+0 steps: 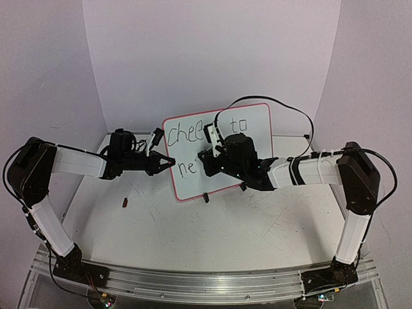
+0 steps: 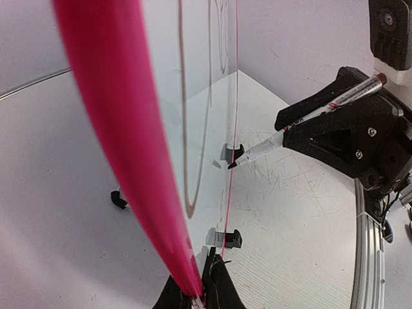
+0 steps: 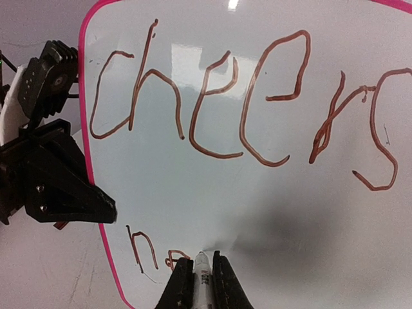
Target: Write a sentence on the whiteboard
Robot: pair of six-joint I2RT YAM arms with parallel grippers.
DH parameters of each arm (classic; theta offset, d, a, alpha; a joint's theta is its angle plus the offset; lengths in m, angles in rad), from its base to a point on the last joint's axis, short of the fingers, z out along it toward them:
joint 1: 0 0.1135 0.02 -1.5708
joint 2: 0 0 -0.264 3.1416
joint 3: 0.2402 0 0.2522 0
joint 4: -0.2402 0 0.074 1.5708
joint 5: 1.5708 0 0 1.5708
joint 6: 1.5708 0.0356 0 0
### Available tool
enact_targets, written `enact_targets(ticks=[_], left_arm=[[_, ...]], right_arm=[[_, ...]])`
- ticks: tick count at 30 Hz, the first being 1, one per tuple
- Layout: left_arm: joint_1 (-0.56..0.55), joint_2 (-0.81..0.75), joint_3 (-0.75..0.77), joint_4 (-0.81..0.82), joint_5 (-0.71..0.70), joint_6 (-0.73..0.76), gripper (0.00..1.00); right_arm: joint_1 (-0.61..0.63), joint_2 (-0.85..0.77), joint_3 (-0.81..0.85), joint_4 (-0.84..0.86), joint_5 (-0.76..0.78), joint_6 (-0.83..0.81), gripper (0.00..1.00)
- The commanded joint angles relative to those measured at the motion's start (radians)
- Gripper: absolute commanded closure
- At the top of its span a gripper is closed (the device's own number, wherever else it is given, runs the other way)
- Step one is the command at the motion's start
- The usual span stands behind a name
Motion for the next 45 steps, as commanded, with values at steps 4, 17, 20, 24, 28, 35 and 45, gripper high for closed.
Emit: enact_targets(ticks=[4, 17, 20, 24, 28, 35, 45], left_arm=[[0.015, -0.008, 0.03, 0.002, -0.13, 0.099, 1.0], [0.014, -0.014, 0.026, 0.0, -0.134, 0.102, 1.0], [0.014, -0.015, 0.025, 0.0, -0.134, 0.102, 1.0], [0.014, -0.013, 0.025, 0.0, -0.134, 0.102, 1.0], [0.014, -0.009, 0.029, -0.001, -0.131, 0.102, 1.0], [0.014, -0.008, 0.03, -0.002, -0.129, 0.103, 1.0], [0.014, -0.008, 0.027, -0.002, -0.131, 0.106, 1.0]], right_arm=[[-0.003, 0.031, 0.044, 0.01, 0.029, -0.014, 1.0], [0.001, 0.014, -0.036, -0.005, 0.052, 0.02, 1.0], [0.004, 0.014, -0.051, -0.007, 0.051, 0.028, 1.0], [0.003, 0.019, -0.058, -0.006, 0.058, 0.031, 1.0], [0.003, 0.022, -0.028, -0.005, 0.074, 0.027, 1.0], [0.001, 0.007, 0.004, 0.021, 0.104, 0.01, 1.0], [-0.022, 0.007, 0.05, 0.018, 0.136, -0.004, 1.0]])
